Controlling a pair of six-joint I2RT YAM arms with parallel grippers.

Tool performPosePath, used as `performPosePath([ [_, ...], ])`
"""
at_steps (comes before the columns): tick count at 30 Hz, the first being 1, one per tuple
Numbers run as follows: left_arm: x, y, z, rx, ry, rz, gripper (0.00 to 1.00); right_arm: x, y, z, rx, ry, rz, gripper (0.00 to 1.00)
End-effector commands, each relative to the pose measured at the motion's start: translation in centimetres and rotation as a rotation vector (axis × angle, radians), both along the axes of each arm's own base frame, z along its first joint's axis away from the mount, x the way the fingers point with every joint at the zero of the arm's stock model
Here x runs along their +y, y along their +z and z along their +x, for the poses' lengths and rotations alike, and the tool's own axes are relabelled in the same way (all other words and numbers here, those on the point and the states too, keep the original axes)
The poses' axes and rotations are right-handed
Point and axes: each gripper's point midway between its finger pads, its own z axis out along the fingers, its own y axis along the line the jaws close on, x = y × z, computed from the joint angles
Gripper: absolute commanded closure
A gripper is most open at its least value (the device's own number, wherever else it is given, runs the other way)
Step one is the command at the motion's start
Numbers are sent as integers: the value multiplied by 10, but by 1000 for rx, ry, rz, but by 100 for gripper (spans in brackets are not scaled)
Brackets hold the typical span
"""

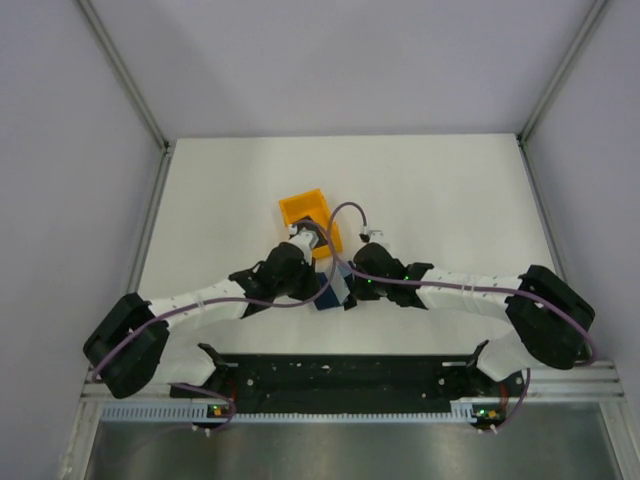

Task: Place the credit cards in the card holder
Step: Turn over the card slot in the card holder.

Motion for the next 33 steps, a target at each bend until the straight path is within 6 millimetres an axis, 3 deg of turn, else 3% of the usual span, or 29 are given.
performPosePath([
  [1,-4,33,9,-75,-6,-18,100,-7,-10,-3,13,-11,-61,100],
  [11,-29,68,31,-173,-31,-106,100,-7,-12,-4,10,-11,-49,100],
  [28,-74,85,57,-181,-71,-210,100,-9,-18,-6,18,-15,-49,100],
  [33,-82,75,63,-159,-77,-196,100,-9,-18,-6,18,-15,-49,100],
])
